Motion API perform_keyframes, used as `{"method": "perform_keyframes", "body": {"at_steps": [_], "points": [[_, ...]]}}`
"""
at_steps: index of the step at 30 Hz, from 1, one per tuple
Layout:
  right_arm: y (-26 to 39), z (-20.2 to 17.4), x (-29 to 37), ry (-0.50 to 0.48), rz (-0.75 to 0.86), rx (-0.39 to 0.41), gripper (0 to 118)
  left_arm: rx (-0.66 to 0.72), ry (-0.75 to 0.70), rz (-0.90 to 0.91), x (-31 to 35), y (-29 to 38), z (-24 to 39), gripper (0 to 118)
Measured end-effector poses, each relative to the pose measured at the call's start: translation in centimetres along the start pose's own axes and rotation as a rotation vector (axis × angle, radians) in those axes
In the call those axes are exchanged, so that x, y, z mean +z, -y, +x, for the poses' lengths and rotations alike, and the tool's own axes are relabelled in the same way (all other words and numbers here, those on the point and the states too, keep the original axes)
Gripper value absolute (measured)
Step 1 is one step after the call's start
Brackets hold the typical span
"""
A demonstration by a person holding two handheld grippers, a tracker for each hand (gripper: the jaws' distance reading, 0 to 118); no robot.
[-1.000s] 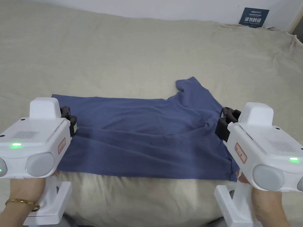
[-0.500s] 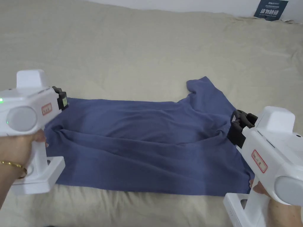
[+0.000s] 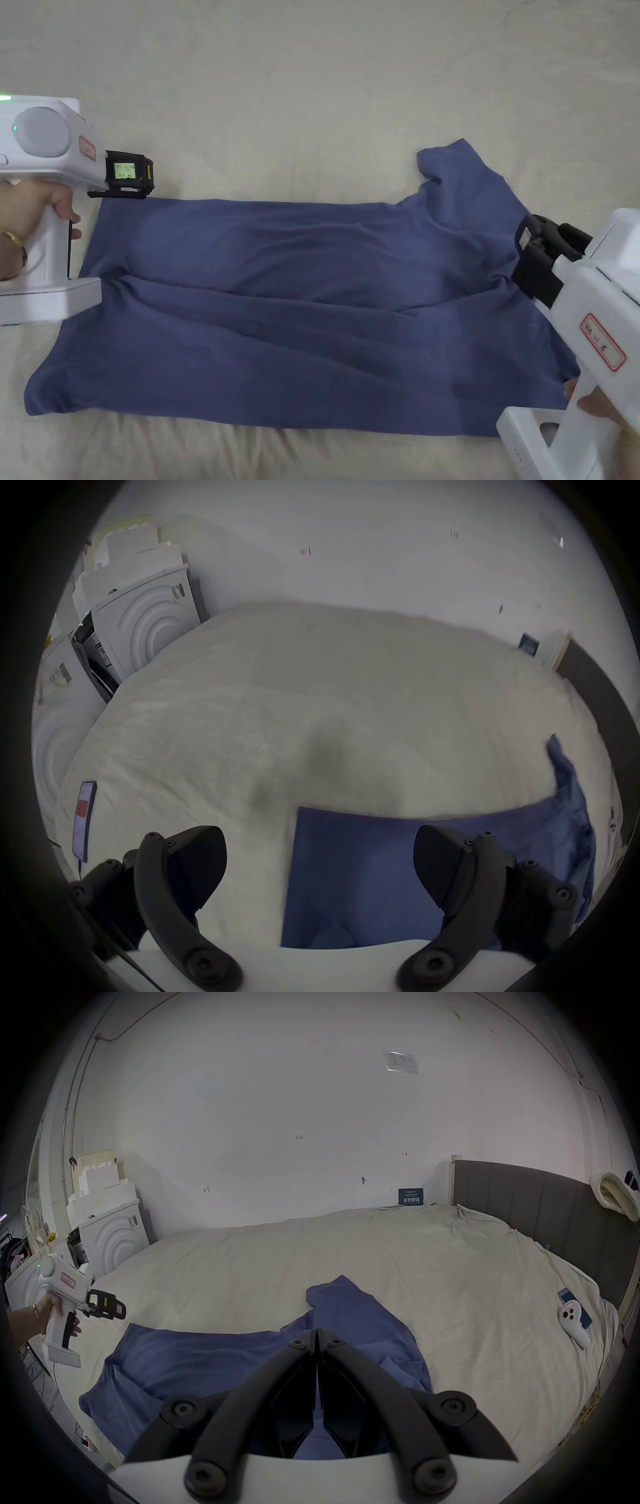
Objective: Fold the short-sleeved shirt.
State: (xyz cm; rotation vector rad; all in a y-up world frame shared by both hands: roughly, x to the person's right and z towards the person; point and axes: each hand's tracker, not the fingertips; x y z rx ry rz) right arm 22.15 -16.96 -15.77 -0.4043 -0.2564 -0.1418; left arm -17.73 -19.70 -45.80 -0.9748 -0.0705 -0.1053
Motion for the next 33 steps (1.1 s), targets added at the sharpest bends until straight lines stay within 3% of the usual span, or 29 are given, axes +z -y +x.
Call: {"method": "perform_keyframes", "body": {"at_steps": [7, 9, 13, 15, 18, 19, 25, 28, 33], "points": [[0.4, 0.7, -0.8, 0.019, -0.019, 0.016, 0, 0.051, -0.024, -0.110, -4.1, -1.1, -0.6, 111], [0.6, 0.9, -1.1, 0.020, -0.024, 0.014, 0, 0.051, -0.032, -0.130, -5.1, -1.0, -0.6, 106], [0.8, 1.1, -1.5, 0.030, -0.040, 0.023, 0, 0.069, -0.008, -0.168, -6.1, -0.5, -0.6, 75], [0.8, 1.2, -1.5, 0.030, -0.042, 0.026, 0, 0.077, -0.001, -0.150, -5.7, -0.2, -0.3, 68], [0.9, 1.1, -1.5, 0.027, -0.038, 0.013, 0, -0.002, 0.012, -0.139, -5.0, -0.3, 0.3, 22], [1.0, 1.1, -1.5, 0.025, -0.038, 0.010, 0, -0.027, 0.005, -0.135, -4.8, -0.3, 0.6, 0], [1.1, 0.9, -1.3, 0.021, -0.051, 0.011, 0, -0.075, 0.009, -0.108, -3.4, -0.1, 1.3, 0], [0.4, 1.0, -1.2, 0.025, -0.046, 0.019, 0, -0.009, 0.044, -0.033, -1.4, -0.3, 0.8, 0], [-2.0, 2.0, -2.1, 0.022, -0.049, 0.025, 0, -0.057, 0.043, 0.119, 2.5, 0.0, 0.8, 0]]}}
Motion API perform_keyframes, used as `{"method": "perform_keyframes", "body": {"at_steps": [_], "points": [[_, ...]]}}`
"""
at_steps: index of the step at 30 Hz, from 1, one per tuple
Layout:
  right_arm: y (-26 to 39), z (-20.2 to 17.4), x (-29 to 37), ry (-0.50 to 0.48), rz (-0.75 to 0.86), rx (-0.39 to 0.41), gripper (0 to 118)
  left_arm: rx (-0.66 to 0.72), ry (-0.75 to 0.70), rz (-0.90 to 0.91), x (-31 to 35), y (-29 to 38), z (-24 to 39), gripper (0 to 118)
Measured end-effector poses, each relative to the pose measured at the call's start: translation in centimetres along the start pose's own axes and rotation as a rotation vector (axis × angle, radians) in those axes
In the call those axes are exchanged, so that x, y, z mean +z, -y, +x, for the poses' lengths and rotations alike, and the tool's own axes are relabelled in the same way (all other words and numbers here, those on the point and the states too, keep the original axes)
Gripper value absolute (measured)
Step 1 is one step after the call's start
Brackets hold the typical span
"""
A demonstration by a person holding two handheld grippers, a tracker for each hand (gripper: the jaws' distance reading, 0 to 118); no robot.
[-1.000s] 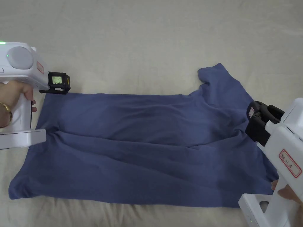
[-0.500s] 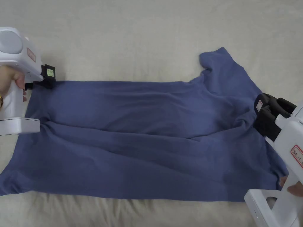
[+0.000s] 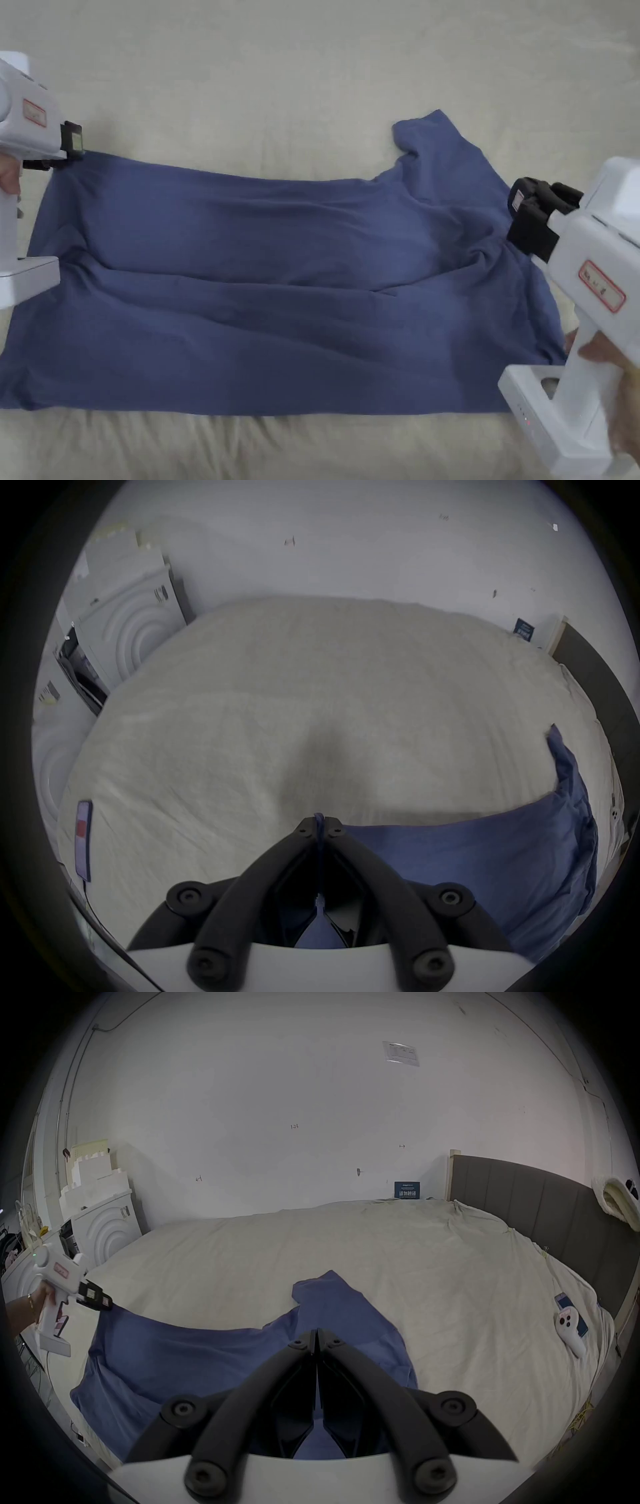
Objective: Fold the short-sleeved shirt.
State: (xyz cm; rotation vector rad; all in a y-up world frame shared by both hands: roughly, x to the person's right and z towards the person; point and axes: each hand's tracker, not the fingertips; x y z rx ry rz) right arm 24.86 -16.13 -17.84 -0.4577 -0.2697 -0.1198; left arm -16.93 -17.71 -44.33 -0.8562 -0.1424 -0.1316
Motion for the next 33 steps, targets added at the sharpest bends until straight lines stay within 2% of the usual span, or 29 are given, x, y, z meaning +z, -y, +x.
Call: {"method": "perform_keyframes", "body": {"at_steps": [6, 7, 8, 9, 10, 11, 12, 15, 22, 26, 29, 30, 31, 33], "points": [[-4.9, 1.5, -3.0, 0.016, -0.033, -0.013, 3, -0.004, -0.001, 0.110, 3.8, 1.5, 0.7, 0], [-5.7, 1.7, -3.8, 0.028, -0.046, -0.039, 12, -0.006, -0.002, 0.116, 4.2, 1.7, 0.8, 0], [-6.6, 2.1, -4.8, 0.033, -0.072, -0.032, 31, -0.002, -0.003, 0.125, 4.3, 1.9, 0.7, 0], [-7.5, 2.4, -6.0, 0.025, -0.123, -0.017, 57, -0.002, -0.002, 0.134, 4.5, 2.1, 0.7, 0], [-8.2, 2.6, -7.3, 0.032, -0.176, 0.005, 92, -0.003, -0.003, 0.136, 4.7, 2.2, 0.7, 0], [-8.8, 2.9, -8.8, 0.022, -0.240, 0.017, 104, 0.007, -0.002, 0.142, 4.9, 2.3, 0.7, 0], [-9.2, 3.2, -10.3, 0.009, -0.291, 0.027, 107, 0.022, 0.004, 0.146, 4.9, 2.4, 0.5, 0], [-9.2, 3.8, -14.3, 0.022, -0.442, 0.004, 107, 0.054, 0.003, 0.150, 4.9, 2.6, 0.4, 0], [-6.3, 6.3, -21.1, 0.132, -0.664, -0.057, 107, 0.073, -0.007, 0.159, 4.7, 2.7, 0.2, 0], [-4.7, 7.3, -23.3, 0.154, -0.685, -0.034, 106, 0.080, -0.014, 0.153, 4.0, 2.8, 0.3, 0], [-3.8, 8.1, -24.3, 0.157, -0.700, -0.052, 106, 0.097, -0.013, 0.141, 3.4, 3.1, 0.3, 0], [-3.5, 8.3, -24.5, 0.161, -0.703, -0.069, 103, 0.108, -0.013, 0.137, 3.3, 3.2, 0.2, 0], [-3.4, 8.4, -24.6, 0.160, -0.701, -0.079, 93, 0.109, -0.013, 0.135, 3.1, 3.2, 0.2, 0], [-3.1, 8.5, -24.8, 0.158, -0.707, -0.091, 62, 0.099, -0.021, 0.129, 2.9, 3.5, 0.5, 0]]}}
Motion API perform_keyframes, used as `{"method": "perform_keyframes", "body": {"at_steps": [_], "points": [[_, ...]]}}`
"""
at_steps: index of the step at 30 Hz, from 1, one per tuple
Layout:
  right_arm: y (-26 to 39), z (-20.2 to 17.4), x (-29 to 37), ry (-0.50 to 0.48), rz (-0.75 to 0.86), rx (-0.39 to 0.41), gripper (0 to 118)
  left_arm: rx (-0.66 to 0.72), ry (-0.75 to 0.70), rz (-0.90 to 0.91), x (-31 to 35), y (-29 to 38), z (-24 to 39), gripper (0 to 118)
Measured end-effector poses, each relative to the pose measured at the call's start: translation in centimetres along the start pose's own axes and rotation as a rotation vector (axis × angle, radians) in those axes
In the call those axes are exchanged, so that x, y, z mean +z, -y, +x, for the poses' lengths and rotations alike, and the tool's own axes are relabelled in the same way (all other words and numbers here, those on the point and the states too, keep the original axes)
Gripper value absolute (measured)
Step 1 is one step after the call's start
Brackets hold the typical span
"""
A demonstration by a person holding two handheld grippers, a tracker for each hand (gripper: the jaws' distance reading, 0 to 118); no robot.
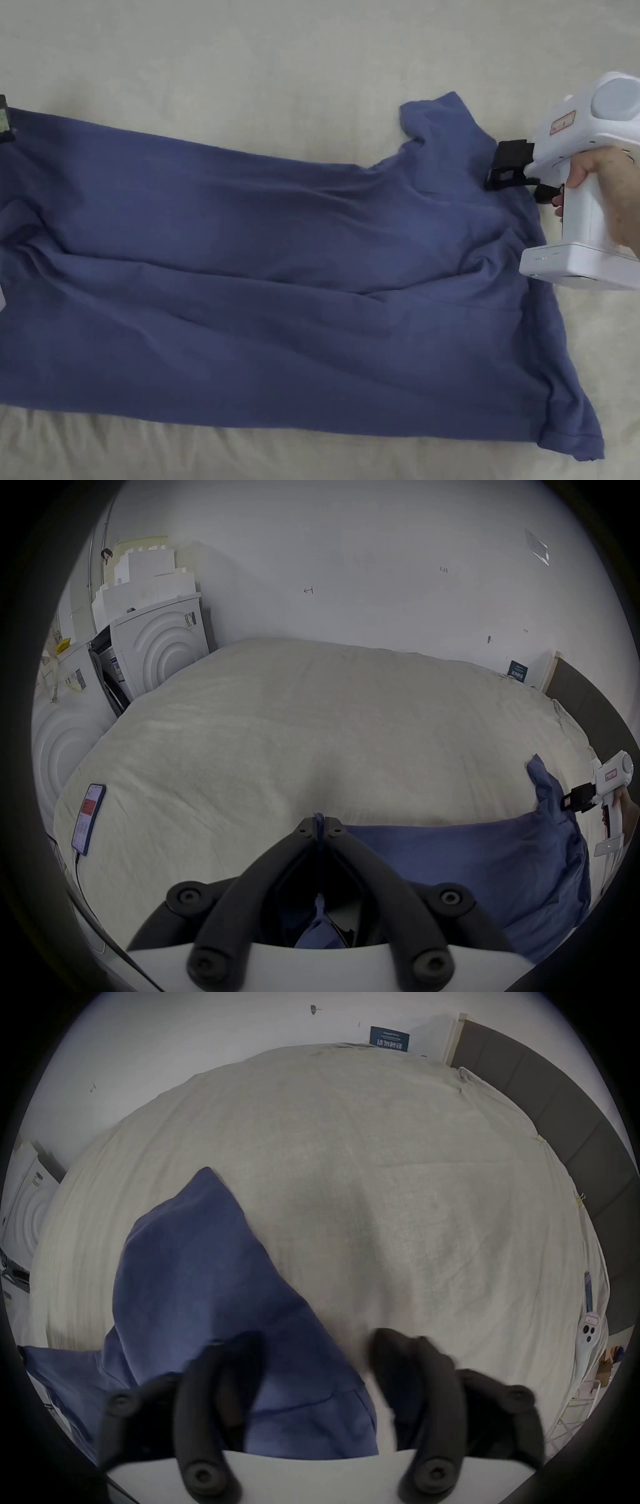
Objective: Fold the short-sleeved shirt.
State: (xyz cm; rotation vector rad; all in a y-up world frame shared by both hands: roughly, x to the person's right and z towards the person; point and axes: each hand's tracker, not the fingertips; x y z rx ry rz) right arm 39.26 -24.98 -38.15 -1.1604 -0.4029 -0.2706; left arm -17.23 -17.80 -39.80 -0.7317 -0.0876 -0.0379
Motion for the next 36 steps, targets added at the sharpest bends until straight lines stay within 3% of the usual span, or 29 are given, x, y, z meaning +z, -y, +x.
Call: {"method": "perform_keyframes", "body": {"at_steps": [3, 5, 7, 10, 19, 29, 36], "points": [[0.0, 0.0, 0.2, -0.005, -0.004, 0.012, 45, 0.007, 0.001, -0.014, -0.7, 0.2, -0.1, 0], [-0.2, -0.1, 0.6, 0.017, 0.005, 0.018, 0, 0.018, 0.001, -0.021, -0.9, 0.2, -0.1, 0], [-0.4, 0.1, 1.4, -0.024, 0.006, -0.005, 0, 0.025, 0.007, -0.027, -0.4, 0.3, 0.5, 0], [-0.4, -0.3, 3.3, -0.009, 0.047, 0.059, 0, 0.028, 0.006, -0.027, 0.2, 0.2, 0.7, 0], [2.2, 1.3, 13.4, -0.142, 0.217, 0.061, 0, 0.113, 0.030, 0.011, 4.4, -0.4, -1.7, 0], [11.7, 4.4, 22.9, -0.160, 0.350, 0.108, 0, 0.153, 0.049, 0.061, 10.4, 1.6, -4.1, 0], [19.6, 7.1, 22.4, -0.199, 0.314, 0.034, 0, 0.189, 0.048, 0.008, 12.2, 6.5, -5.2, 0]]}}
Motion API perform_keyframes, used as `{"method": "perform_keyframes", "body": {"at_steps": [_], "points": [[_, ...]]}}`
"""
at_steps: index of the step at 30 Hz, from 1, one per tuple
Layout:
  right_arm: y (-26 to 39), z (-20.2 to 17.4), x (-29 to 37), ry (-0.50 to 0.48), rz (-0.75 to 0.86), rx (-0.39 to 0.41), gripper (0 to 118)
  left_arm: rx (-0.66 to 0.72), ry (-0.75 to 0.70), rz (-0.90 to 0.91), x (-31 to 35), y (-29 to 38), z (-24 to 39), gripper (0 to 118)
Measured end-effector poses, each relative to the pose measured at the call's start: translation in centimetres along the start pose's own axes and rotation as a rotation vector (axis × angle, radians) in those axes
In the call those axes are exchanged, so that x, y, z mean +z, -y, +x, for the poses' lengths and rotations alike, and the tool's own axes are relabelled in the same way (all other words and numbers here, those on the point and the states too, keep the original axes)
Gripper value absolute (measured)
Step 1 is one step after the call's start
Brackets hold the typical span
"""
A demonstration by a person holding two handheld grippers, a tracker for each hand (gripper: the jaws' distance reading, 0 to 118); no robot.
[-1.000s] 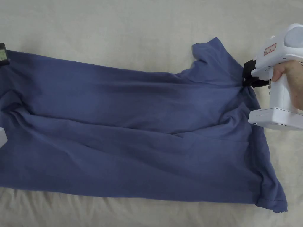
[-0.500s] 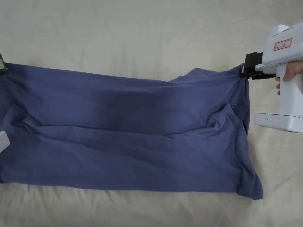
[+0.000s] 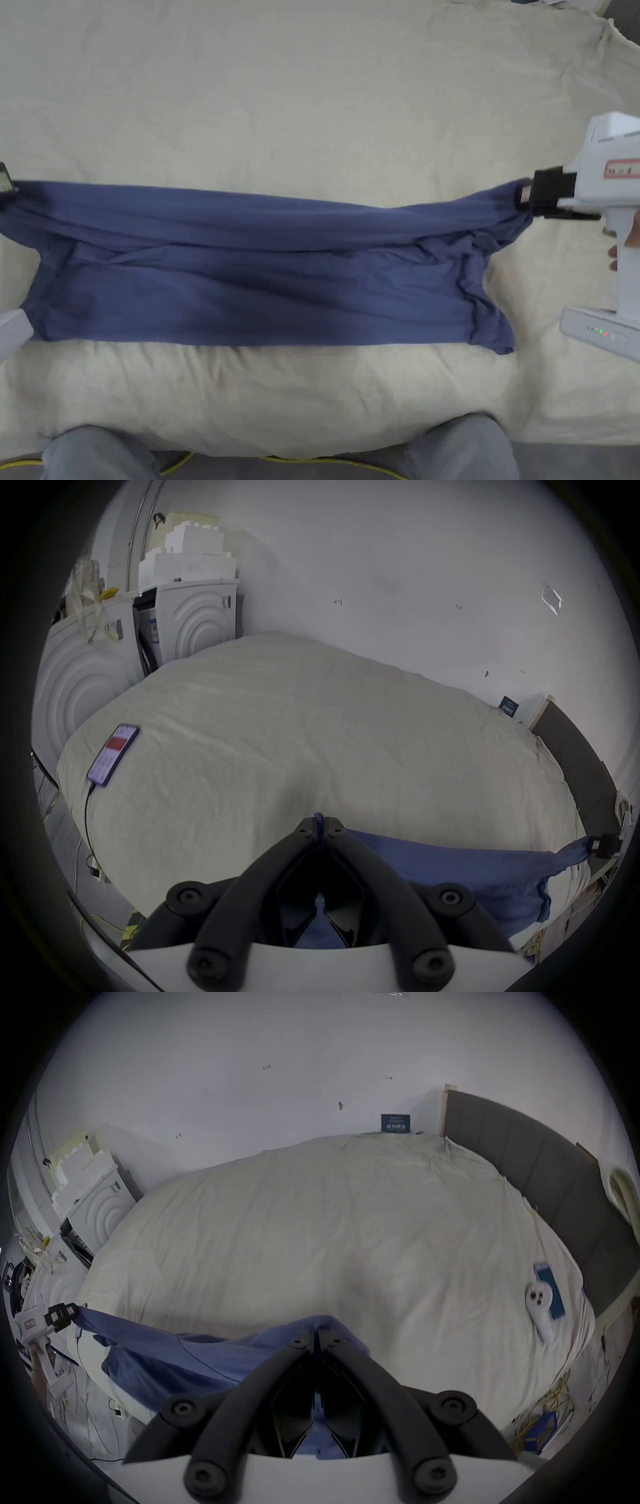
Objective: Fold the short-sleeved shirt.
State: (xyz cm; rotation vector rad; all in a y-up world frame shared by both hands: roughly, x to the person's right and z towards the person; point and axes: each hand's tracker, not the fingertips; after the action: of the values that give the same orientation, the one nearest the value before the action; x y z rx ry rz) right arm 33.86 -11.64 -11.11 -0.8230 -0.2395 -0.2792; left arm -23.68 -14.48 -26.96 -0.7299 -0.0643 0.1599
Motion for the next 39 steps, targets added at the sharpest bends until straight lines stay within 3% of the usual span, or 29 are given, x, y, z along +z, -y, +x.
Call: {"method": "perform_keyframes", "body": {"at_steps": [11, 20, 21, 22, 24, 25, 26, 27, 30, 36, 39], "points": [[9.0, 2.0, -4.2, 0.048, -0.127, -0.146, 0, 0.016, -0.094, -0.177, -2.3, 8.2, -2.1, 0], [11.2, 1.8, -5.8, 0.107, -0.183, -0.145, 1, 0.024, -0.125, -0.210, -3.5, 9.4, -2.7, 2], [11.2, 1.7, -5.6, 0.108, -0.173, -0.143, 2, 0.021, -0.129, -0.205, -3.3, 9.2, -2.8, 11], [11.1, 1.5, -5.2, 0.110, -0.165, -0.133, 11, 0.015, -0.129, -0.197, -3.0, 9.0, -2.9, 28], [10.7, 1.2, -4.2, 0.143, -0.132, -0.073, 55, 0.006, -0.158, -0.182, -2.5, 8.5, -3.1, 73], [10.3, 1.1, -3.5, 0.157, -0.109, -0.038, 86, 0.007, -0.154, -0.170, -2.0, 8.1, -3.3, 99], [10.0, 0.9, -2.6, 0.180, -0.070, 0.006, 97, 0.013, -0.142, -0.139, -1.4, 7.6, -3.5, 111], [9.6, 0.6, -1.6, 0.194, -0.024, 0.036, 99, 0.018, -0.141, -0.089, -0.8, 7.1, -3.3, 116], [7.9, -0.1, 1.4, 0.214, 0.111, 0.104, 99, 0.009, -0.091, 0.035, 1.5, 5.1, -2.6, 116], [6.5, -3.1, 6.9, 0.162, 0.439, 0.101, 100, -0.143, -0.015, 0.326, 6.7, 3.6, 2.9, 116], [7.2, -4.6, 7.8, 0.149, 0.553, 0.120, 107, -0.193, 0.019, 0.408, 8.0, 4.2, 5.4, 117]]}}
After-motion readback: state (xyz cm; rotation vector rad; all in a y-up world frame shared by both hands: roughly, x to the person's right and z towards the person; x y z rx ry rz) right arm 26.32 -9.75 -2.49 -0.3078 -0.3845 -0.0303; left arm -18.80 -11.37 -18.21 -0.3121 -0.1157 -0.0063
